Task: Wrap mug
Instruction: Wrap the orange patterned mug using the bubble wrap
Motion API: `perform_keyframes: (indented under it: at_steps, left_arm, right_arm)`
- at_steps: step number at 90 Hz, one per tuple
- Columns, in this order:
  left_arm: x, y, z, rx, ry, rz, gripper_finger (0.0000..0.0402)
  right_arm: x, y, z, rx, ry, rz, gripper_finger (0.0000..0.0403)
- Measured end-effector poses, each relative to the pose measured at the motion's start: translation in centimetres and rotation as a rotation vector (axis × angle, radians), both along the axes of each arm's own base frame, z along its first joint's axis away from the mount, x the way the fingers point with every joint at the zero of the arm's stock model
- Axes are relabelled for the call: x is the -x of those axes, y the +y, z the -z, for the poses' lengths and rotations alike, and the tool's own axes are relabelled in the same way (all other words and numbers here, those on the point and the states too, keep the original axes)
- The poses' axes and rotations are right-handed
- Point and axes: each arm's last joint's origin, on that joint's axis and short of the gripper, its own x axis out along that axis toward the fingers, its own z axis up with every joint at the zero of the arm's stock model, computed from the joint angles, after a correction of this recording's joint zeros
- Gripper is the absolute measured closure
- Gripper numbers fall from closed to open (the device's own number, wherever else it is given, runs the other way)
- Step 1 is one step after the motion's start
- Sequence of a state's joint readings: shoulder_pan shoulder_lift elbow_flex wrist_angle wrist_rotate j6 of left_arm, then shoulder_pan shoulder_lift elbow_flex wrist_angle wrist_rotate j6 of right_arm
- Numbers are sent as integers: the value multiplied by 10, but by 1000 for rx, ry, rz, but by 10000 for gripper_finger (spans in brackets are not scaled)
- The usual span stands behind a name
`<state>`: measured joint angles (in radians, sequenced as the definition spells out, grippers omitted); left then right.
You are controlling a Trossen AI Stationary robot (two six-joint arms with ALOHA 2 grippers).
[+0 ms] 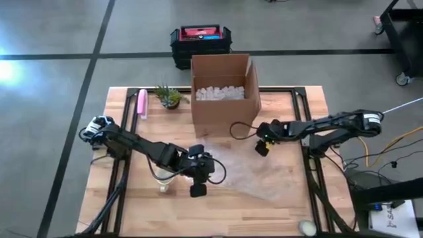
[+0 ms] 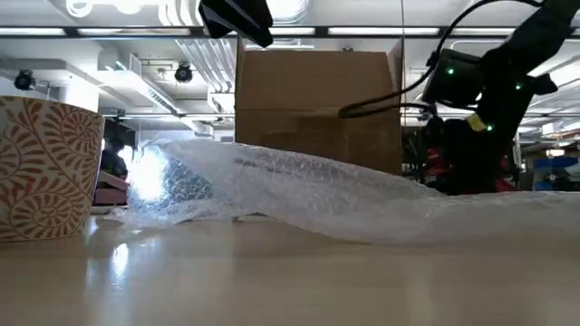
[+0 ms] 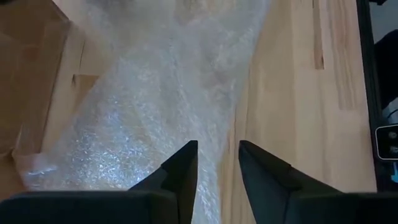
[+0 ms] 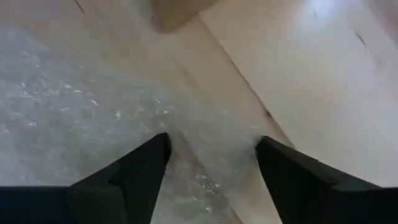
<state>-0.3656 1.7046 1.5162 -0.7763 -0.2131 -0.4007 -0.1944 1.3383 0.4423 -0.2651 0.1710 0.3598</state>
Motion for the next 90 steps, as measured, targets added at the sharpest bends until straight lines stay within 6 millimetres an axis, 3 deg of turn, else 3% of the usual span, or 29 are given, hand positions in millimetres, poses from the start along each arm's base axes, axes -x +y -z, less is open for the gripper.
perform_keyframes:
  at_steps: [8, 15, 22, 27, 38, 47, 57, 74, 90]
  left_arm:
    - [0, 0, 0, 0, 2, 0, 291]
    - [0, 0, 0, 2, -1, 1, 289]
    - [0, 0, 0, 2, 1, 1, 289]
    - [0, 0, 0, 2, 0, 1, 290]
    - [0, 0, 0, -4, -2, -3, 298]
    - [0, 0, 0, -7, -4, -6, 304]
    - [0, 0, 0, -9, -6, -7, 309]
    - [-1, 0, 0, -8, -11, -8, 319]
    - [-1, 1, 1, -12, -9, -10, 326]
  right_arm:
    - [-3, 1, 5, 8, 11, -23, 223]
    - [-4, 2, 4, 9, 5, -63, 287]
    - [-3, 5, -4, 16, -10, -107, 363]
    - [0, 7, -14, 3, -2, -136, 388]
    - [-4, 14, -54, 33, -91, -217, 386]
    - [6, 24, -80, 73, -95, -281, 398]
    - [14, 40, -108, 94, -216, -351, 399]
    - [33, 80, -130, -15, -401, -483, 402]
    - [49, 127, -136, -219, -473, -574, 402]
